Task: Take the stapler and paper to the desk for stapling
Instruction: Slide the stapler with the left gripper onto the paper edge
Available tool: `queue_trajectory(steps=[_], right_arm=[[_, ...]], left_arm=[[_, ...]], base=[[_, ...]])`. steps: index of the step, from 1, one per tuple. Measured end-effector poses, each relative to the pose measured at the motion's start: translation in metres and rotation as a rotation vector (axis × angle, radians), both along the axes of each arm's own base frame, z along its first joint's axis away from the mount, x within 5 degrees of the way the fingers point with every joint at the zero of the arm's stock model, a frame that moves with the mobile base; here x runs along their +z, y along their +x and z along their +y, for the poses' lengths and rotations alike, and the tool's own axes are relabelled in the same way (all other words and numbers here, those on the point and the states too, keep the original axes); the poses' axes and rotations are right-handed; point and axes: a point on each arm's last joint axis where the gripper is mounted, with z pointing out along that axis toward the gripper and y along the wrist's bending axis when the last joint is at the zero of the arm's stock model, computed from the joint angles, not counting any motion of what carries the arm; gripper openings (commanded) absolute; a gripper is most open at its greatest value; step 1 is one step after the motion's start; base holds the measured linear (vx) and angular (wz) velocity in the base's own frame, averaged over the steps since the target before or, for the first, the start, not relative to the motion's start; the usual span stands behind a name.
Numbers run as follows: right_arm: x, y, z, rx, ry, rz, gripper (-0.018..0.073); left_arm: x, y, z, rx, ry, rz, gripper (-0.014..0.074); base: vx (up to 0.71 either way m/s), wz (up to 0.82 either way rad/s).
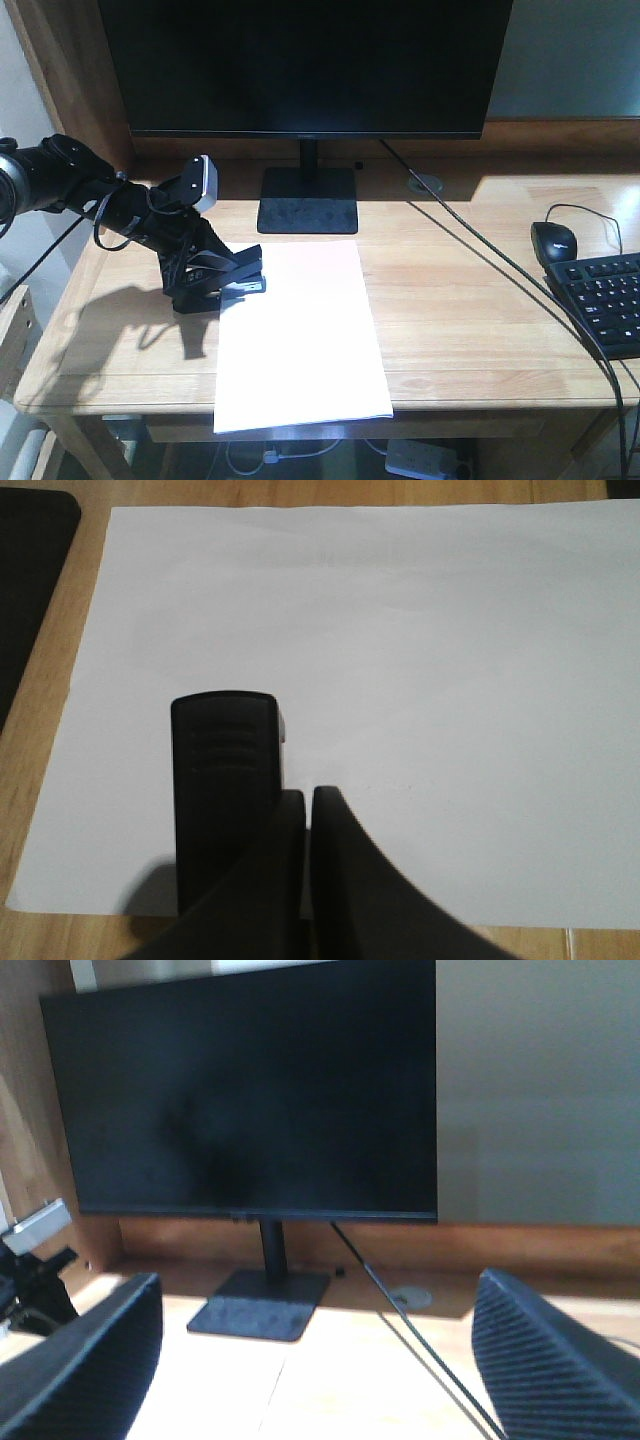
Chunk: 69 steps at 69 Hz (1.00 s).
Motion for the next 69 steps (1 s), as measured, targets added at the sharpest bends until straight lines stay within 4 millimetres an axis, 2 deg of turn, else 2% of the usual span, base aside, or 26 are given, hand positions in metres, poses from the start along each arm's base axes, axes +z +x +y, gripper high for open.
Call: queue_trajectory(steps=[69], right_arm=[[0.0001,-0.0008,-0.0005,-0.001,0.002,-0.004,0.0590]], left_arm=[[0.0018,0.0010,-0.0016,0.017,-0.028,0.001,-0.0006]], base=[[0.00,0.00]])
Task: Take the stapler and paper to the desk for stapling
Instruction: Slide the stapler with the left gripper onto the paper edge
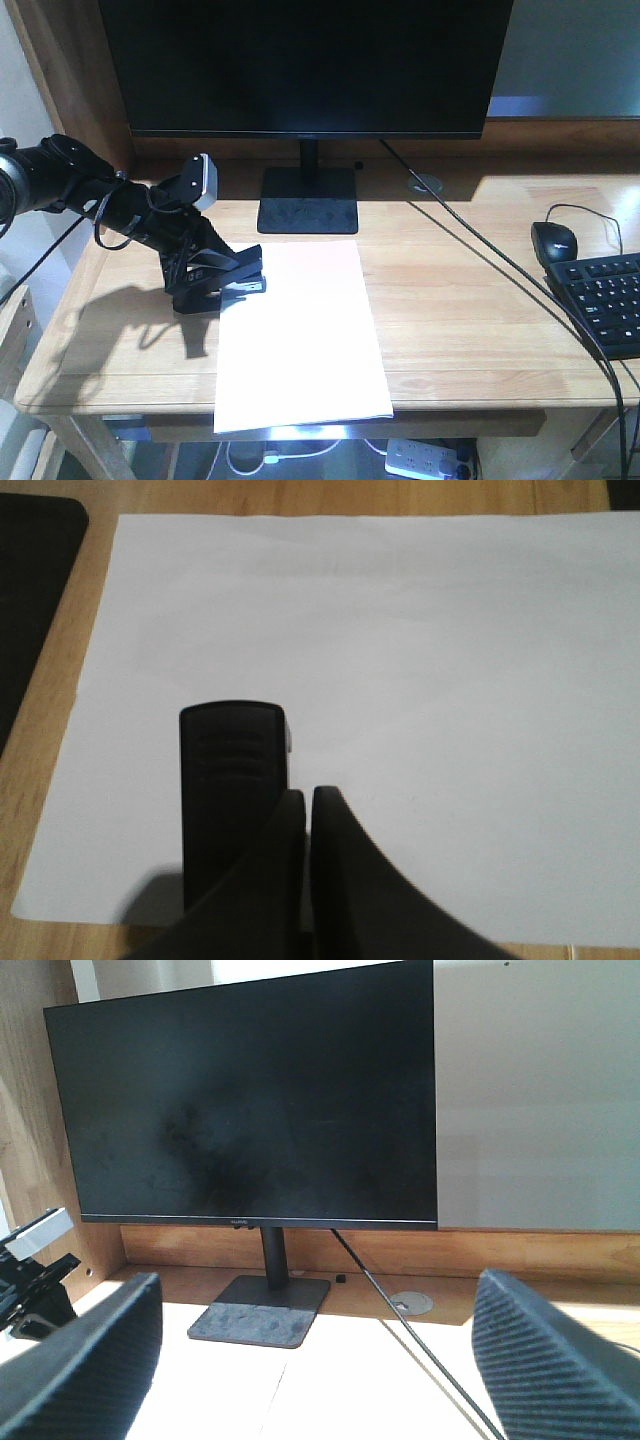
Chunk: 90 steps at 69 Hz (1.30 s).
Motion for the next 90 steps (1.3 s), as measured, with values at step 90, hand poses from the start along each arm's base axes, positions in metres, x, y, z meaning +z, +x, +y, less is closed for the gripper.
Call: queue_trajectory(steps=[90], right_arm=[[0.000,0.000,0.000,0.000,-0.001,0.000,0.0590]], left_arm=[[-0.038,0.016,-0.008,0.136,-0.087,0.057,-0.0006]], base=[[0.00,0.00]])
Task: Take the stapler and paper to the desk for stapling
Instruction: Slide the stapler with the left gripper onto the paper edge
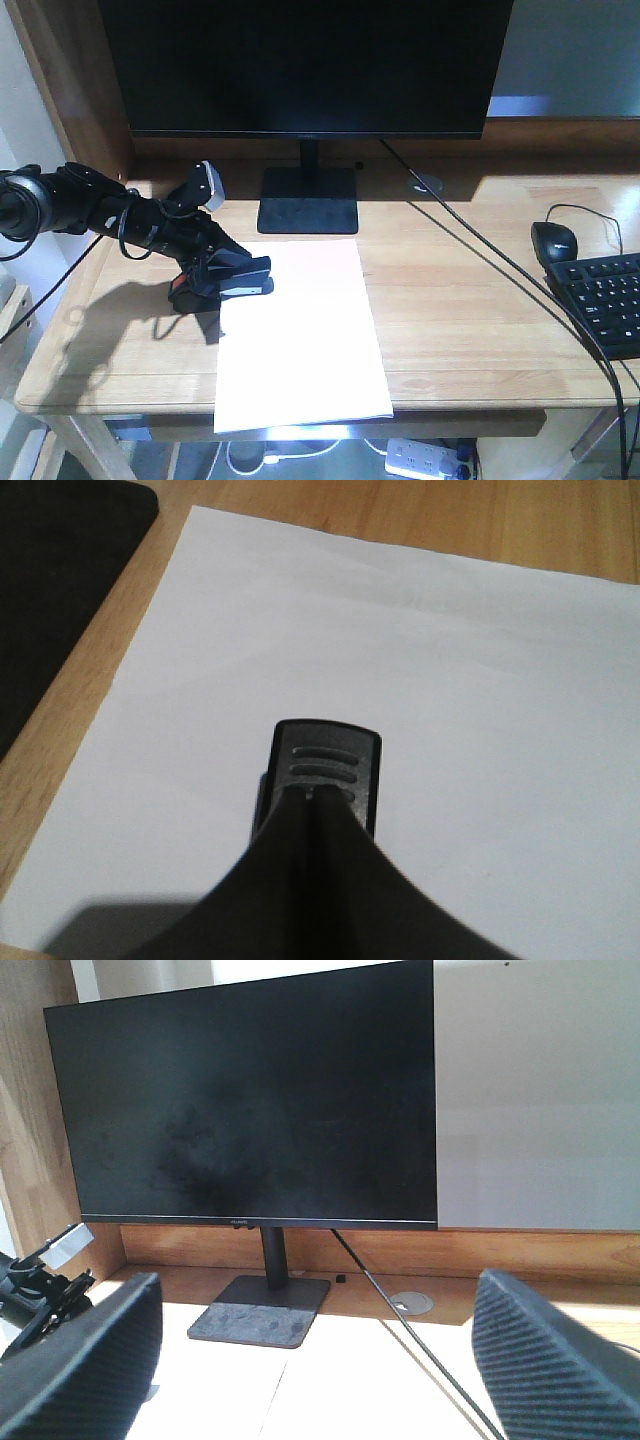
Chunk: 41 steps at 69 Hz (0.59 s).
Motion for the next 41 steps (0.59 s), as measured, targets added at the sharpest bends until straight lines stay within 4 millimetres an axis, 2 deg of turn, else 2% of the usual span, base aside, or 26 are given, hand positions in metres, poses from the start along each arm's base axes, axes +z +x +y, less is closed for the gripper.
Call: queue_trajectory(steps=[17,41], right_arm=[[0.000,0.000,0.000,0.000,0.000,0.000,0.0590],[0.000,0.000,0.000,0.000,0.000,0.000,0.0590]], left_arm=[[-0.001,-0.003,-0.015,-0.035,0.026,-0.015,-0.0006],[-0.001,-0.001,-0.014,0.004,0.028,0.005,-0.0006]], base=[[0.00,0.00],[0.00,0.00]])
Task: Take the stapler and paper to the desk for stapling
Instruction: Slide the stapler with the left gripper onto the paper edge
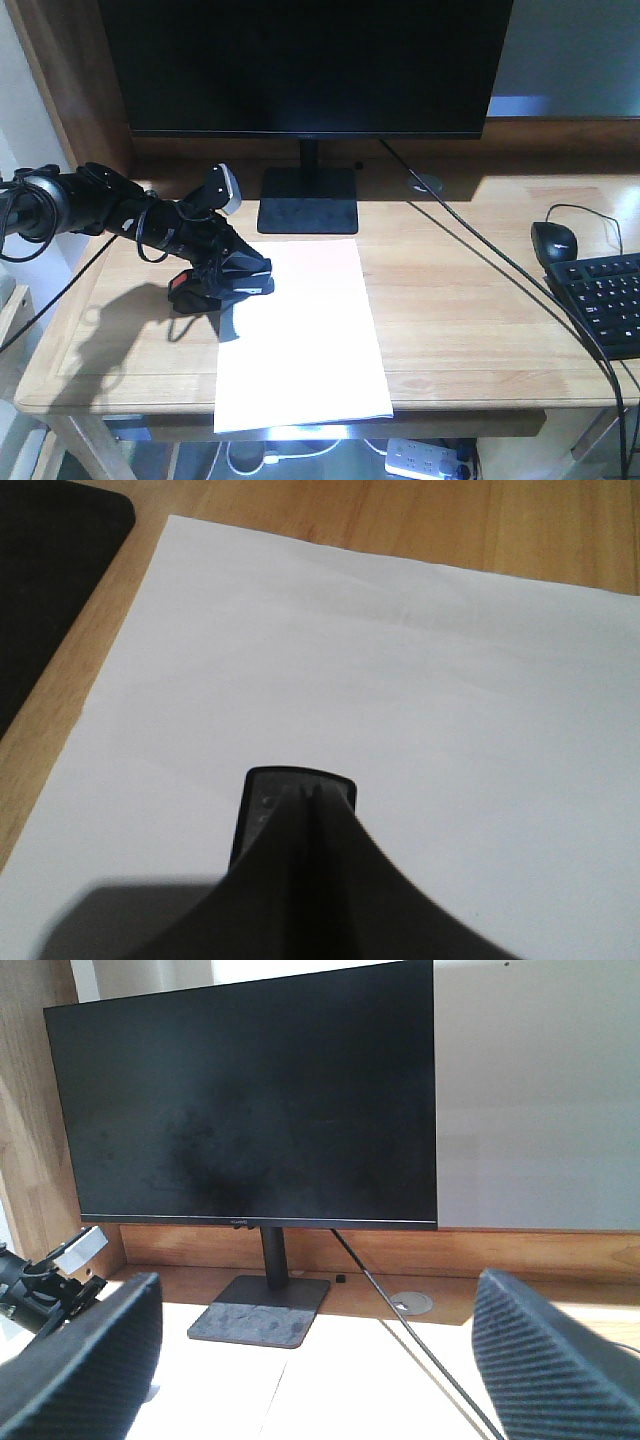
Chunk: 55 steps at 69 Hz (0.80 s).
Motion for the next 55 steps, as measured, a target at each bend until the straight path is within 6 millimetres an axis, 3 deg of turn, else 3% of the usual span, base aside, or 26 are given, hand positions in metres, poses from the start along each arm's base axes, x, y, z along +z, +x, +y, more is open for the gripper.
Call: queue_trajectory(steps=[55], right_arm=[[0.0000,0.0000,0.0000,0.000,0.000,0.000,0.0590]], left_arm=[[0.0036,0.0000,-0.0008,-0.001,0.009,-0.005,-0.0006]], base=[[0.00,0.00]])
